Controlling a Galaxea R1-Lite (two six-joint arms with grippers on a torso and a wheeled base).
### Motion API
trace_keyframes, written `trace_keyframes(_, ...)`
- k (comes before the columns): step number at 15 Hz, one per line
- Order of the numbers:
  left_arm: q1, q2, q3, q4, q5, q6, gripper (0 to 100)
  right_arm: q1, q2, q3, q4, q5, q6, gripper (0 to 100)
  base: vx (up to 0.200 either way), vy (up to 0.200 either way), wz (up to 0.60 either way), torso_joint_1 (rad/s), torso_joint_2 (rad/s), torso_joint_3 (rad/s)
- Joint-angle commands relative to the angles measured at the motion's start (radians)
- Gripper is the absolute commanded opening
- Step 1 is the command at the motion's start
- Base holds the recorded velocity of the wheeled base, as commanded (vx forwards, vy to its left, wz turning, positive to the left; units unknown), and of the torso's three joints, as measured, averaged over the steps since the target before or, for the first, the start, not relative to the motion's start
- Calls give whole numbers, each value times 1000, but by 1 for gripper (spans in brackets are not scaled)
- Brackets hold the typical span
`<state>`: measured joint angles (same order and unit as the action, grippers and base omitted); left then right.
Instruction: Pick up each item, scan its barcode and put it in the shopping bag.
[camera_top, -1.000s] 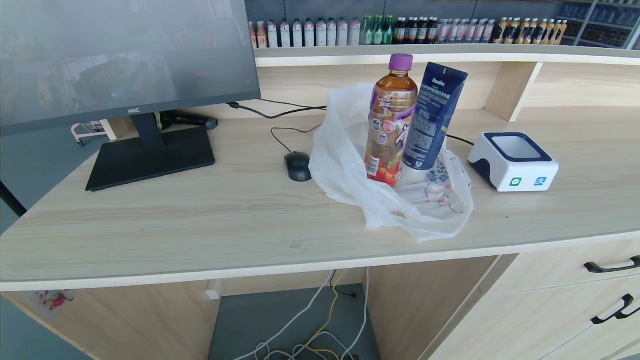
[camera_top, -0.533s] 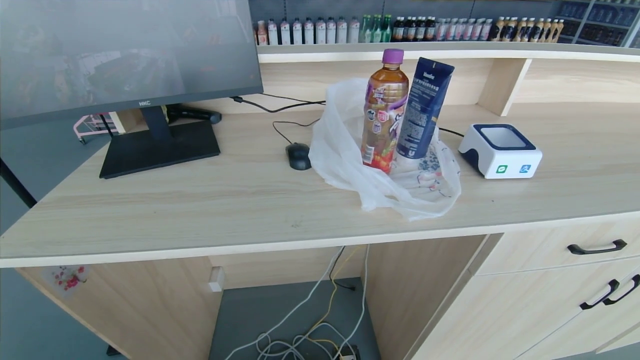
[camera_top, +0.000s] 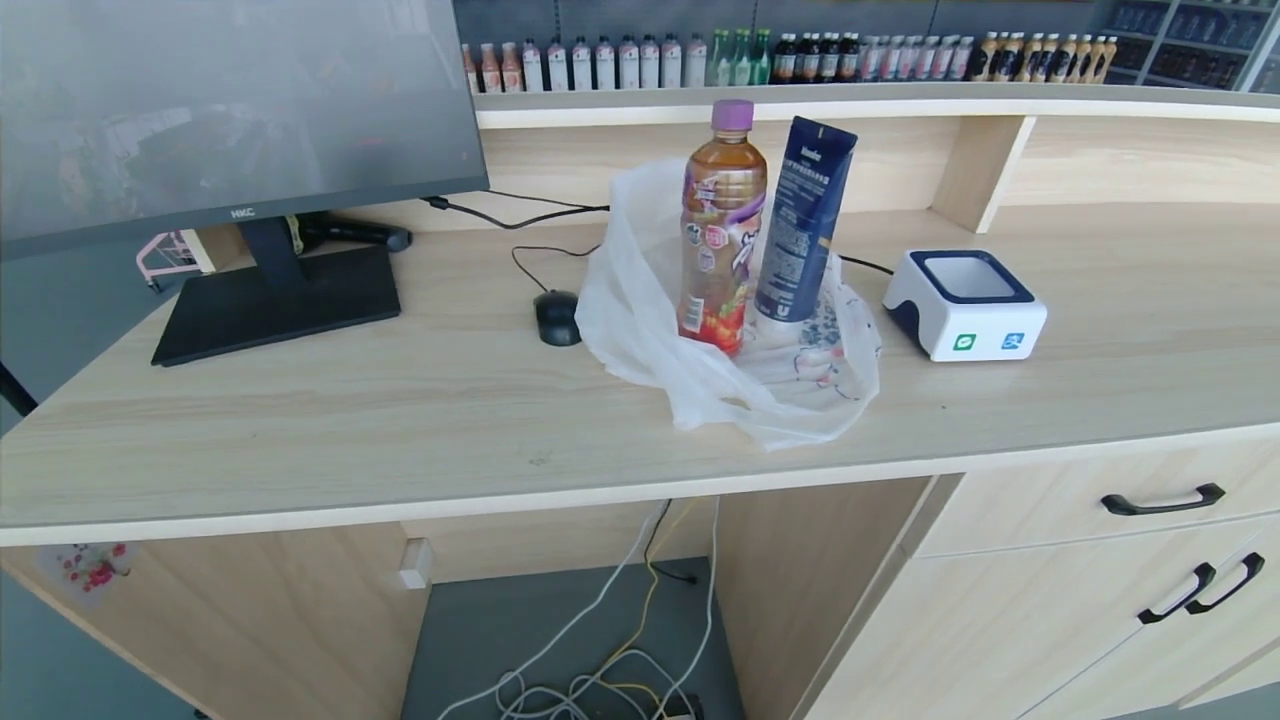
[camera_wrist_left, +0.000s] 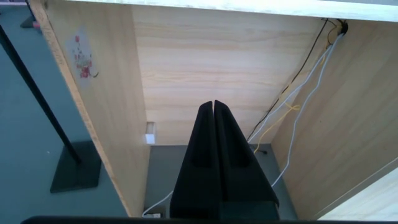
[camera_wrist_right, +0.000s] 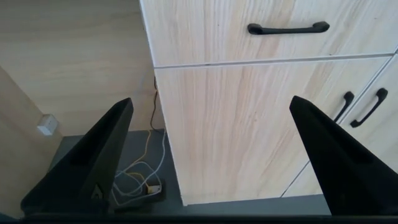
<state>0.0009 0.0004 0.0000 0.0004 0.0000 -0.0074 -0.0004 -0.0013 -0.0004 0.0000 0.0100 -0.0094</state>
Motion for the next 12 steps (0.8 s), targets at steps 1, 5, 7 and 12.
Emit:
trace_keyframes(1, -1, 0, 0, 0, 0, -3, 0, -1, 1, 0, 0, 1, -8, 100, 0, -200, 0, 2, 2, 2)
trace_keyframes(5, -1, 0, 0, 0, 0, -3, 0, -1, 1, 0, 0, 1, -9, 100, 0, -200, 0, 1, 2, 4)
trace_keyframes(7, -1, 0, 0, 0, 0, -5, 0, -1, 1, 0, 0, 1, -6, 100, 0, -200, 0, 7, 2, 0)
trace_keyframes(12, -1, 0, 0, 0, 0, -5, 0, -1, 1, 0, 0, -2, 5, 100, 0, -200, 0, 1, 4, 4)
